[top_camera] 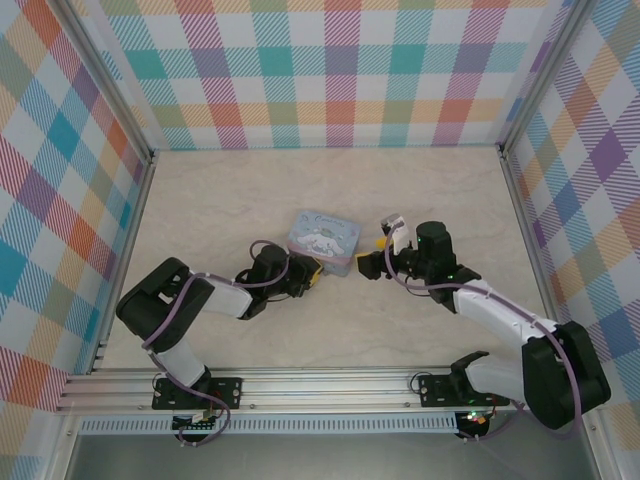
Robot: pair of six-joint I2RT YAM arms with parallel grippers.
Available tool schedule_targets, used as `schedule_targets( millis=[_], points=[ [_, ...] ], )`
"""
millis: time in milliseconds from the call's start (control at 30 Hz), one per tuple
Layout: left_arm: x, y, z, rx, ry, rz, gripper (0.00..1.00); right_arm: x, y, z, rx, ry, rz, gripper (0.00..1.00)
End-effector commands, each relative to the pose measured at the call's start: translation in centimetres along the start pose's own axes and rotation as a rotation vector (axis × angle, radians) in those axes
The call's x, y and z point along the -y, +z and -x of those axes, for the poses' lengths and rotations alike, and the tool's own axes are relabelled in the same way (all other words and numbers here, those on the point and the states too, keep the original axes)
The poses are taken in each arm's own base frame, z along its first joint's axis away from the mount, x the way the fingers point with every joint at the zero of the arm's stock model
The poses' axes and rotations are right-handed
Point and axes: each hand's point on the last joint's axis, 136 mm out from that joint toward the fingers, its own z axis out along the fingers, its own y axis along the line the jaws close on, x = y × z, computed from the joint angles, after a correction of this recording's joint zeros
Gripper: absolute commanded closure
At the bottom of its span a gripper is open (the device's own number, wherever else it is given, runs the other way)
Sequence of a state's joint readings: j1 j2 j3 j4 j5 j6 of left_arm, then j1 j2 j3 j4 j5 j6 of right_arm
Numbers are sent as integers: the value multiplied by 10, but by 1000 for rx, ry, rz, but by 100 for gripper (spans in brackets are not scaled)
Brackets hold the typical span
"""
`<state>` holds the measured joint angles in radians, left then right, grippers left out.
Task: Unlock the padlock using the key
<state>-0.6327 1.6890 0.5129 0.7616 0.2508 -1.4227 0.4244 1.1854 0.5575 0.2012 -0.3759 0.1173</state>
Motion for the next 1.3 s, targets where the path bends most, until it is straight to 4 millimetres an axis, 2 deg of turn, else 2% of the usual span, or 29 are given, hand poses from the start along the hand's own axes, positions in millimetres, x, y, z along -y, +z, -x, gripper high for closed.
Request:
schedule_targets(
  millis=[0, 133, 267, 333, 467, 600, 800, 867, 933, 1000, 1267],
  points=[
    [-14, 2, -2, -5, -4, 24, 72, 5, 1, 0, -1, 117, -12, 12],
    [-12, -1, -3, -5, 10, 19, 58, 10, 5, -4, -23, 173, -16, 11],
    [0, -12, -1, 18, 60, 7, 45, 17, 10, -9, -60, 250, -27, 7],
    [-2, -24, 4, 56, 88, 53, 33, 20, 11, -7, -62, 302, -17, 1],
    [3, -56, 18, 149, 165, 133, 18, 23, 12, 1, -50, 402, 33, 0],
    [19, -92, 39, 244, 234, 162, 10, 25, 16, 2, -61, 493, 67, 0],
    [63, -138, 91, 426, 353, 121, 2, 29, 30, -4, -104, 604, 83, 0],
    [73, -145, 109, 463, 397, 133, 0, 30, 35, -4, -115, 628, 90, 0],
    [78, -141, 122, 438, 414, 151, 0, 35, 39, -5, -123, 655, 75, 0],
    [78, -127, 130, 372, 413, 162, 0, 39, 43, -5, -126, 663, 61, 0],
    [70, -48, 130, 80, 424, 170, 0, 48, 64, 5, -139, 675, 76, 0]
  ],
)
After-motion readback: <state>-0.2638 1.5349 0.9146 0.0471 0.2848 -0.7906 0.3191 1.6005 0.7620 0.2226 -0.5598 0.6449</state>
